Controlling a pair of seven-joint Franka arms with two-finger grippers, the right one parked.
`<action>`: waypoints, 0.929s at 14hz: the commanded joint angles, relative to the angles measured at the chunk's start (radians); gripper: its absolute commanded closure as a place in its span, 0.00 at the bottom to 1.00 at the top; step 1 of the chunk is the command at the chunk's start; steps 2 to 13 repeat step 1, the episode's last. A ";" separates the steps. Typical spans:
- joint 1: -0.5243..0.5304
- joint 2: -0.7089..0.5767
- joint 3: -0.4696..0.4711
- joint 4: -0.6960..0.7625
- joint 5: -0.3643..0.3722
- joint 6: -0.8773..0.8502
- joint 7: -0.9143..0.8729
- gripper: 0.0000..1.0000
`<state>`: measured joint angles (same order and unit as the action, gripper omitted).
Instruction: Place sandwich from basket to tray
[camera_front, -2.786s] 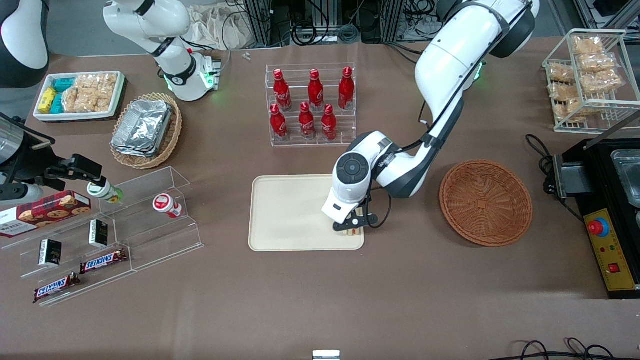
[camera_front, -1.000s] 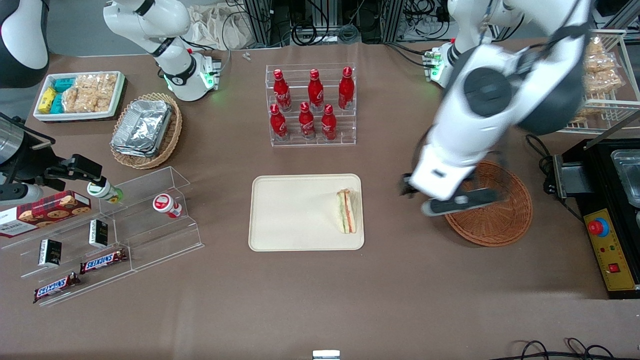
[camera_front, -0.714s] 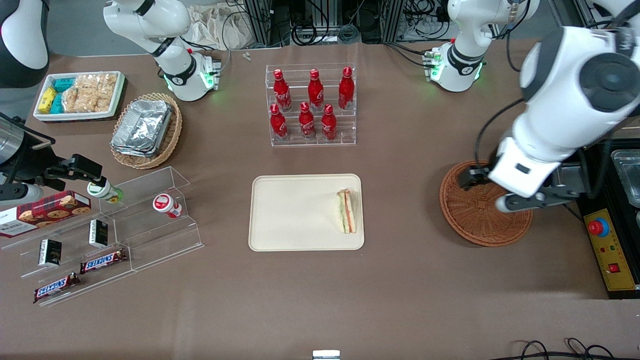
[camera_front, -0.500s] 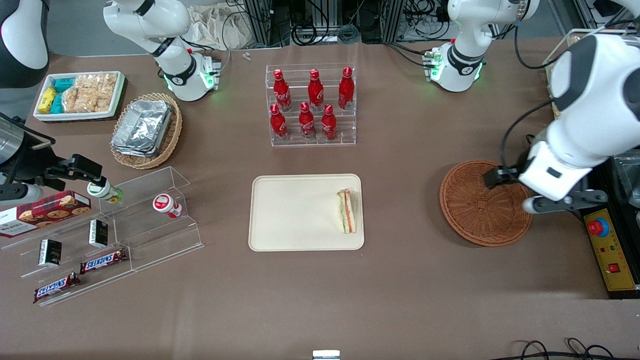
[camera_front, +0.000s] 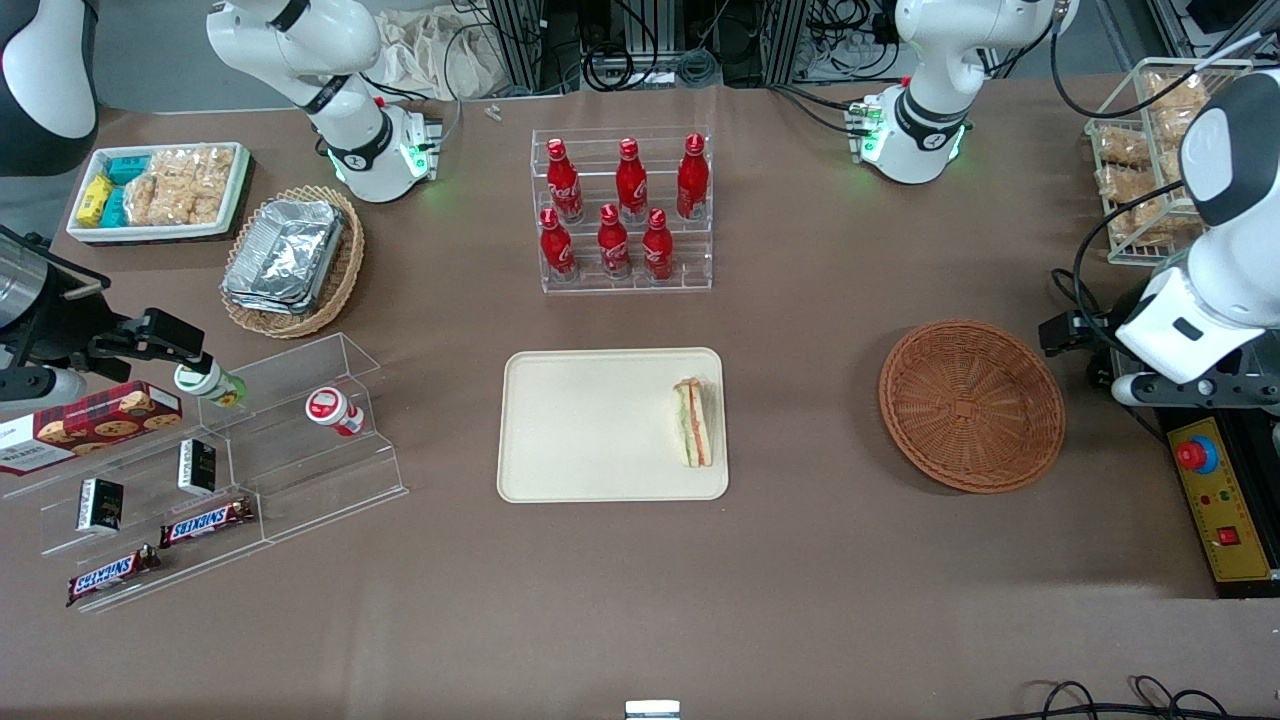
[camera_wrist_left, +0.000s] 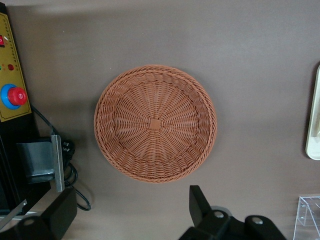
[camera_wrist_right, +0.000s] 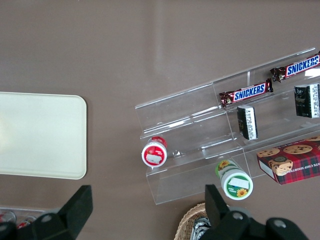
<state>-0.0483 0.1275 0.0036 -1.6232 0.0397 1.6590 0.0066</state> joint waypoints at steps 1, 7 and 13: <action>-0.018 0.009 0.016 0.028 -0.012 0.001 0.021 0.00; -0.018 0.009 0.016 0.028 -0.012 0.001 0.021 0.00; -0.018 0.009 0.016 0.028 -0.012 0.001 0.021 0.00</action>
